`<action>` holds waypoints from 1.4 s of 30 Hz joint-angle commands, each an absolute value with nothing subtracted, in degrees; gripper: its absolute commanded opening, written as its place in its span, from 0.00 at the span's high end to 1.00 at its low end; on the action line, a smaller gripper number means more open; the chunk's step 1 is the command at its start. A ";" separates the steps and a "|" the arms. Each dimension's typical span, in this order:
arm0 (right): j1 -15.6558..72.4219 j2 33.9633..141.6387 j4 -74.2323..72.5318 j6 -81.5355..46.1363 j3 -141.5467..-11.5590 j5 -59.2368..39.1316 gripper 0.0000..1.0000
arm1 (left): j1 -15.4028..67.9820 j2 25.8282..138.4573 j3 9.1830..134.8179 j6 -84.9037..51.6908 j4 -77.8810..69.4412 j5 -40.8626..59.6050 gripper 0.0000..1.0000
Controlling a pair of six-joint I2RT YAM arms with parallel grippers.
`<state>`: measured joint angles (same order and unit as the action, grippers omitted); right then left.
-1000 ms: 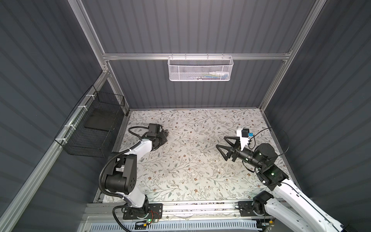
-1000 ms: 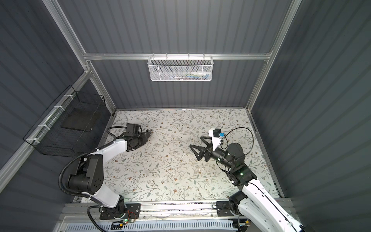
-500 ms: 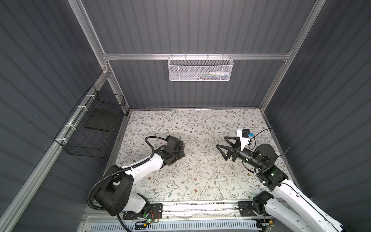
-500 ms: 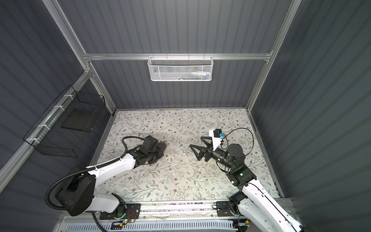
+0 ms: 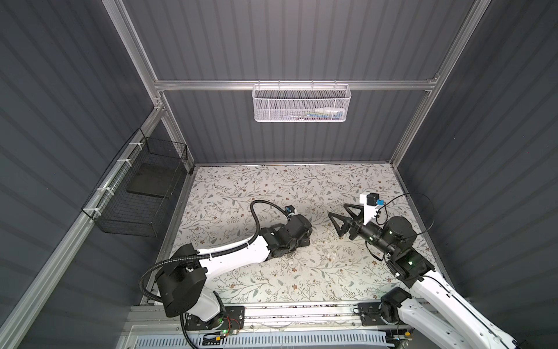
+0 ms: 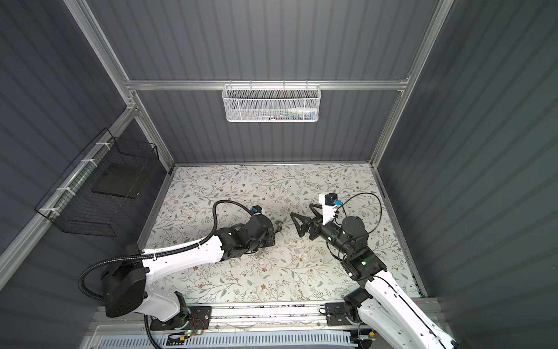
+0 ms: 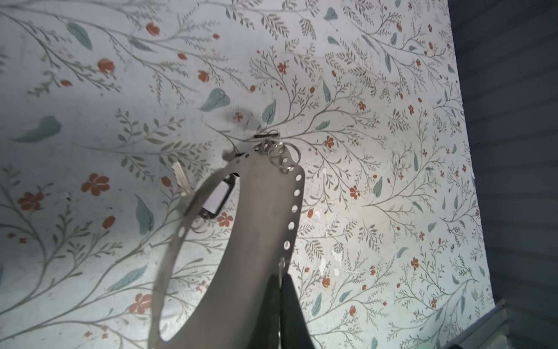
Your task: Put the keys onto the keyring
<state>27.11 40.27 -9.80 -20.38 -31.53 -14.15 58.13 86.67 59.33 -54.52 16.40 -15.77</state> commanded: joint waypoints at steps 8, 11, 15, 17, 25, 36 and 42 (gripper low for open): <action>26.74 40.20 -4.40 -20.00 -33.16 -4.93 0.01 | 49.96 86.02 72.04 -40.23 28.45 -22.47 1.00; 26.82 44.46 -2.93 -20.80 -34.43 -6.21 0.01 | 45.53 84.80 72.25 -36.94 28.10 -19.81 1.00; 27.68 52.62 0.88 -20.73 -37.30 -9.65 0.01 | 41.90 83.51 72.26 -31.58 28.07 -18.68 1.00; 29.02 56.80 2.85 -20.29 -38.92 -10.64 0.04 | 40.11 82.90 71.89 -29.97 28.11 -17.24 1.00; 35.02 72.92 3.20 -21.54 -43.09 -14.22 0.24 | 34.69 78.31 66.83 -26.74 26.55 -13.85 1.00; 37.79 99.64 5.49 -20.23 -59.19 -22.47 0.50 | 33.84 70.92 60.24 -27.55 24.23 -12.12 1.00; 37.81 107.91 7.69 -19.40 -63.69 -21.78 0.48 | 33.84 69.61 58.10 -28.48 23.28 -11.33 1.00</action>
